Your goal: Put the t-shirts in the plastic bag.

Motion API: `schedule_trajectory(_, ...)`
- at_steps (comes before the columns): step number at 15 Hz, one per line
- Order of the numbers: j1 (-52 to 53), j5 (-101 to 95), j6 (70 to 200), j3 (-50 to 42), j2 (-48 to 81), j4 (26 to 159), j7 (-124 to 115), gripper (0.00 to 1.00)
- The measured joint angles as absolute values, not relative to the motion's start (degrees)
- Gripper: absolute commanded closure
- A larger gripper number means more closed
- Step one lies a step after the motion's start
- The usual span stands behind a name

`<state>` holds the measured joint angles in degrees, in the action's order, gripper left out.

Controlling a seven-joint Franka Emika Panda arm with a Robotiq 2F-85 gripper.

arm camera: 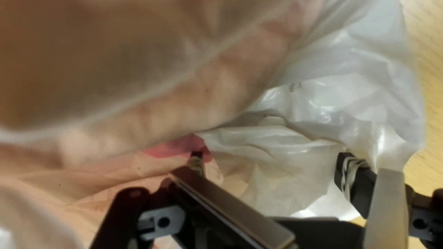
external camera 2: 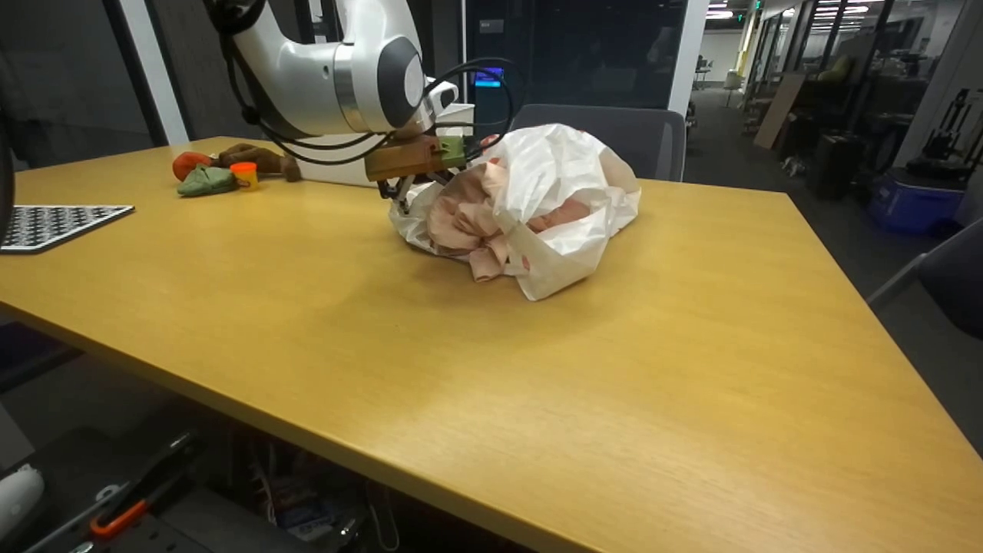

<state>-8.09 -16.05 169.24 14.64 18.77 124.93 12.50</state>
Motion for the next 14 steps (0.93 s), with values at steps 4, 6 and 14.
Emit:
schedule_trajectory(4,-5.53,-15.94,174.22,11.66,19.88,124.86,12.90,0.66)
schedule_trajectory(6,-4.65,-15.94,176.09,10.44,20.11,124.86,13.00,0.81)
schedule_trajectory(14,-3.53,-15.93,177.06,8.17,19.60,125.16,12.98,1.00)
